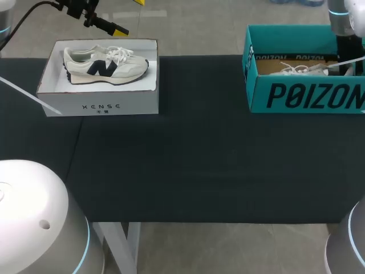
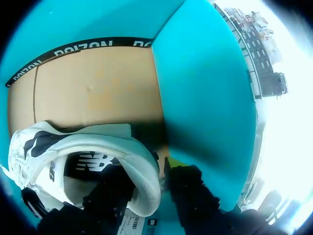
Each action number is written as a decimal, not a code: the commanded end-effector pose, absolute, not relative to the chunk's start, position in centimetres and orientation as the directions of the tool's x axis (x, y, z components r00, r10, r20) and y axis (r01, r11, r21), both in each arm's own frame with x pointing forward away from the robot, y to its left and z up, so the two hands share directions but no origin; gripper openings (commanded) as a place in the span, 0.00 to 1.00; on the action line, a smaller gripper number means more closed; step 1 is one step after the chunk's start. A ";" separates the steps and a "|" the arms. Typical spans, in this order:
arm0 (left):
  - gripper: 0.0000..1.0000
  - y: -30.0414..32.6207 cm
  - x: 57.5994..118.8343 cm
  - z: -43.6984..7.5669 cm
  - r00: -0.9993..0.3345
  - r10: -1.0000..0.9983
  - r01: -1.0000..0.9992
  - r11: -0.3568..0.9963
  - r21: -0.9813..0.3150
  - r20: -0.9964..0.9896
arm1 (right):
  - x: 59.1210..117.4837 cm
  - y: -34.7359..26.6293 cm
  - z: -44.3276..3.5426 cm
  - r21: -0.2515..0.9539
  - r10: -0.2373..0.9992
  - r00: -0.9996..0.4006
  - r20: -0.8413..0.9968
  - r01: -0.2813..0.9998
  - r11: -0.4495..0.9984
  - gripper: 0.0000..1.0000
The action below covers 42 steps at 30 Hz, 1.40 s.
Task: Take the shoe out of the shoebox, open the shoe tongue, remove and reinsert the insole, then place the shoe into the shoebox
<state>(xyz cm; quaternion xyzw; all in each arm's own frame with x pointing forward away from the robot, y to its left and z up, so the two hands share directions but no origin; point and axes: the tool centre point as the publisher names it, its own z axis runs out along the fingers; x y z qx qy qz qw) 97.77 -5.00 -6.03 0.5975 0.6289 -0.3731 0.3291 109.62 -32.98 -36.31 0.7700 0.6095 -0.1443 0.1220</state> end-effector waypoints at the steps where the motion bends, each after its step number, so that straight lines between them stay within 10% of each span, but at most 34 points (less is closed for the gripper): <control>1: 1.00 -5.0 97.8 -6.0 -0.069 0.510 0.997 0.007 -0.076 -0.857 | 109.6 -32.8 -35.0 0.003 0.891 0.226 -0.393 0.970 -0.244 1.00; 22: 1.00 -5.0 97.8 -6.0 -0.069 0.510 0.997 0.007 -0.076 -0.857 | 112.2 -29.0 -23.2 0.160 0.945 0.219 -0.242 0.970 -0.183 1.00; 33: 1.00 -5.0 97.8 -6.0 -0.069 0.510 0.997 0.007 -0.076 -0.857 | 110.1 -22.1 -16.9 0.349 0.908 -0.420 -0.010 0.849 0.396 1.00; 42: 1.00 -5.0 97.8 -6.0 -0.069 0.510 0.997 0.007 -0.076 -0.857 | 106.3 -17.9 -15.6 0.422 0.769 -0.640 -0.006 0.695 0.582 1.00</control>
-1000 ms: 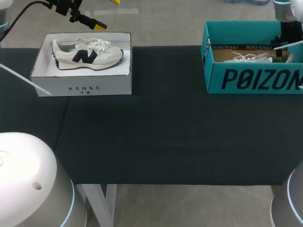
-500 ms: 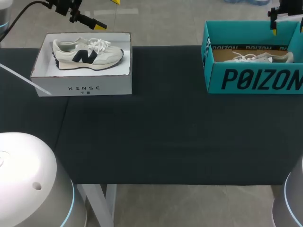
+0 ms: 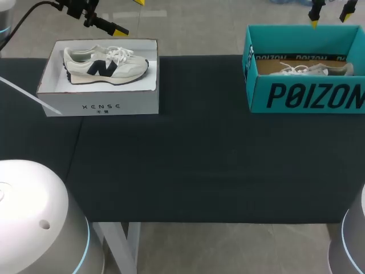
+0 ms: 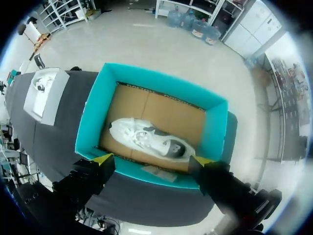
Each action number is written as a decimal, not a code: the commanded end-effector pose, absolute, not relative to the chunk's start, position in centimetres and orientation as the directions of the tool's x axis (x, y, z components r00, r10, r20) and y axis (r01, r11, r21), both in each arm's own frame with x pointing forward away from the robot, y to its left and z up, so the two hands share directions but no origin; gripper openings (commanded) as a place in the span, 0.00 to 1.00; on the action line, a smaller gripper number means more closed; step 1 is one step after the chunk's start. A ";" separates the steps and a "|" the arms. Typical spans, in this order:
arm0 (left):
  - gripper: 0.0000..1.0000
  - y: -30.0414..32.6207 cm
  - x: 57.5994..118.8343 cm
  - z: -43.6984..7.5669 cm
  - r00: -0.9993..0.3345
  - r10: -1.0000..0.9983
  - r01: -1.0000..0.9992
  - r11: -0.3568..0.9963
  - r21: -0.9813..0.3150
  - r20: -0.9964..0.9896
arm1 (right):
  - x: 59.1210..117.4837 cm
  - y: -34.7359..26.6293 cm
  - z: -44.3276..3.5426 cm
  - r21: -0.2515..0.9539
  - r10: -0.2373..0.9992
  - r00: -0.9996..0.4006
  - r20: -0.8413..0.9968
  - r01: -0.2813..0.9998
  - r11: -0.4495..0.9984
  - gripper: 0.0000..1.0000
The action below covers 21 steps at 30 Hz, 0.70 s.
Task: Take the shoe out of the shoebox, open the shoe tongue, remove and reinsert the insole, then place the shoe into the shoebox
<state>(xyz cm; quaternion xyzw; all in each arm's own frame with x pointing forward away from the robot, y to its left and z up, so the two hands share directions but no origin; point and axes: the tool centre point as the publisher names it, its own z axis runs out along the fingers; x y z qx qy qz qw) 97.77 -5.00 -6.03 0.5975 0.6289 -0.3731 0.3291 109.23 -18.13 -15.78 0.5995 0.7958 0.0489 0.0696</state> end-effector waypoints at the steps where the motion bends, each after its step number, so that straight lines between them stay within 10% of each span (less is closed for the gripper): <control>1: 1.00 -5.0 97.8 -6.0 -0.069 0.510 0.997 0.007 -0.076 -0.857 | 105.9 -17.6 -15.4 0.439 0.756 -0.654 -0.001 0.680 0.588 1.00; 11: 1.00 -5.0 97.8 -6.0 -0.069 0.510 0.997 0.007 -0.076 -0.857 | 105.5 -17.2 -15.3 0.445 0.740 -0.673 0.009 0.665 0.600 1.00; 17: 1.00 -7.6 101.3 -5.4 -0.748 0.389 0.567 0.796 -0.213 -0.538 | 105.5 -17.2 -15.3 0.445 0.740 -0.673 0.009 0.665 0.600 1.00; 21: 1.00 -6.3 101.9 -5.7 -0.908 0.136 0.271 0.912 -0.309 -0.396 | 105.5 -17.2 -15.3 0.445 0.740 -0.673 0.009 0.665 0.600 1.00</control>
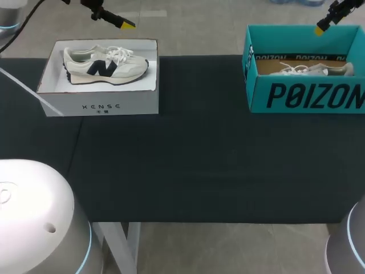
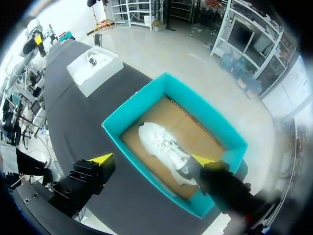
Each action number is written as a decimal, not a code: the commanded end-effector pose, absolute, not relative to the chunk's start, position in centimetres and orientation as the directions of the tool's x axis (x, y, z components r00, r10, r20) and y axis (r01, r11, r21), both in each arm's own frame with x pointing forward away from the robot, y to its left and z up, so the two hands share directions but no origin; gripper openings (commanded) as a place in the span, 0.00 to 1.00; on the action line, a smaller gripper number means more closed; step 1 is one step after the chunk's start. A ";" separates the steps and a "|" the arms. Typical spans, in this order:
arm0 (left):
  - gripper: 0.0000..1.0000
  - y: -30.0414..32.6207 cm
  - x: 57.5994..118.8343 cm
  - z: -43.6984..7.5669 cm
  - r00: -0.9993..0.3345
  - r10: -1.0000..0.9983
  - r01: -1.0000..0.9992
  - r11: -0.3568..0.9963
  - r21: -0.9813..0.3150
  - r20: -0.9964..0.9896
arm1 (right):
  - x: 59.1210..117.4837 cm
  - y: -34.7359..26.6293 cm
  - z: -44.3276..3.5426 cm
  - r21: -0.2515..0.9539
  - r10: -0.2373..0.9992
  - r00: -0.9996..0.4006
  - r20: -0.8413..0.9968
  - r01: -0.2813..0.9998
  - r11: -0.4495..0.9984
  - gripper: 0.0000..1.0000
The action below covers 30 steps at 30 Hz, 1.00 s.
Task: Take the shoe out of the shoebox, open the shoe tongue, remove and reinsert the insole, then place the shoe into the shoebox
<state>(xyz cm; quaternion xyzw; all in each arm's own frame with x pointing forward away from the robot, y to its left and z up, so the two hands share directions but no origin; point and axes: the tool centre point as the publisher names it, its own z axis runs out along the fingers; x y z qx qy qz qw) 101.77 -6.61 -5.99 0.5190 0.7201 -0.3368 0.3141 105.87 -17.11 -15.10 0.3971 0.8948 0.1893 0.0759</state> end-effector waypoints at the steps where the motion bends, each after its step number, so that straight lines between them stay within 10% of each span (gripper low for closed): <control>1: 1.00 -6.3 101.9 -5.7 -0.917 0.114 0.242 0.921 -0.305 -0.382 | 105.5 -17.2 -15.3 0.445 0.740 -0.673 0.009 0.665 0.600 1.00; 14: 1.00 -6.3 101.9 -5.7 -0.925 0.093 0.213 0.929 -0.301 -0.369 | 105.5 -17.2 -15.3 0.445 0.740 -0.673 0.009 0.665 0.600 1.00; 18: 1.00 -6.8 105.2 -5.9 -0.919 -0.341 -0.286 0.922 -0.262 -0.197 | 105.5 -17.2 -15.3 0.445 0.740 -0.673 0.009 0.665 0.600 1.00; 30: 1.00 -1.8 111.9 -10.4 -0.736 -0.676 -0.659 0.719 -0.220 -0.006 | 105.5 -17.2 -15.3 0.445 0.740 -0.673 0.009 0.665 0.600 1.00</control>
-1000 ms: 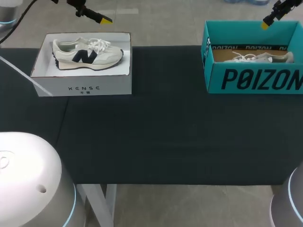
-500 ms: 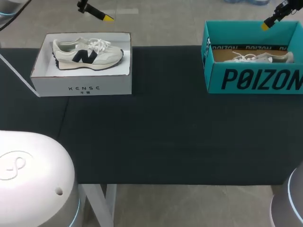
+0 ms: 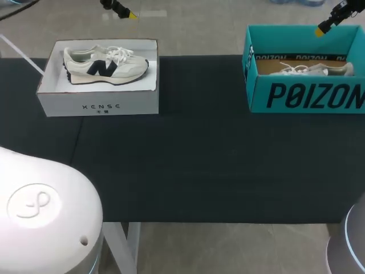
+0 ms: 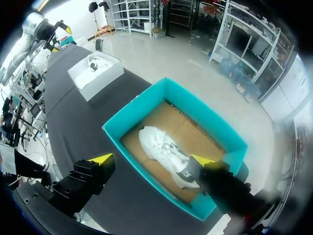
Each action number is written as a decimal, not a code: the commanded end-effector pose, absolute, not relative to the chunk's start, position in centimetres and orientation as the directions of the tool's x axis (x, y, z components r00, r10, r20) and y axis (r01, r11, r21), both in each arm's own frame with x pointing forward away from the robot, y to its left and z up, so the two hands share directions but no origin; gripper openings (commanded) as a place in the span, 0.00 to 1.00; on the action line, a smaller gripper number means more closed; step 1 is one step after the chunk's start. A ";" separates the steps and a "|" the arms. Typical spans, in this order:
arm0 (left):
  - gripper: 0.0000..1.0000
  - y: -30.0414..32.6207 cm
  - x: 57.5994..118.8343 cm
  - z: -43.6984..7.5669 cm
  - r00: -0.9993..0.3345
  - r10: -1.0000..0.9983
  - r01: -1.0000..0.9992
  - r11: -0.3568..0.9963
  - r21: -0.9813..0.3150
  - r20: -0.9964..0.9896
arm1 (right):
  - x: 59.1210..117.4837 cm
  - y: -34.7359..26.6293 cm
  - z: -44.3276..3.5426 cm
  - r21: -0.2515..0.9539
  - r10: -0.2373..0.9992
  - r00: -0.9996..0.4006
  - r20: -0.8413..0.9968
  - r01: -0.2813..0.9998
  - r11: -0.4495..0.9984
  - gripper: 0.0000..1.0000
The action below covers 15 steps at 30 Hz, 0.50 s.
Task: Take the shoe out of the shoebox, open the shoe tongue, remove and reinsert the insole, then place the shoe into the shoebox
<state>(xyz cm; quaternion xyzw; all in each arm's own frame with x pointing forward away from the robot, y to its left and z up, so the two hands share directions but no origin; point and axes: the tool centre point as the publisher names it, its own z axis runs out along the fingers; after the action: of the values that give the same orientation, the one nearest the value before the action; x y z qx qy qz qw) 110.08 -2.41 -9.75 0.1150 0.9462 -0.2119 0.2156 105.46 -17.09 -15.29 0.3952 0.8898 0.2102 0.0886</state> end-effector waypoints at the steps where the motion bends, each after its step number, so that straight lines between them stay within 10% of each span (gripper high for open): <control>1: 1.00 -1.8 111.9 -10.4 -0.717 -0.697 -0.682 0.701 -0.209 0.005 | 105.5 -17.2 -15.3 0.445 0.740 -0.673 0.009 0.665 0.600 1.00; 15: 1.00 -1.8 111.9 -10.4 -0.384 -0.916 -0.923 0.384 -0.022 0.121 | 105.5 -17.2 -15.3 0.445 0.740 -0.673 0.009 0.665 0.600 1.00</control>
<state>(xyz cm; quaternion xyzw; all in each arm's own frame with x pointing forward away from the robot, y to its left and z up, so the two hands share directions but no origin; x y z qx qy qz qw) 111.51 -1.46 -10.79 -0.1254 0.9657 -0.1893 0.1263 105.49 -17.12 -15.32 0.3950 0.8898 0.2106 0.0884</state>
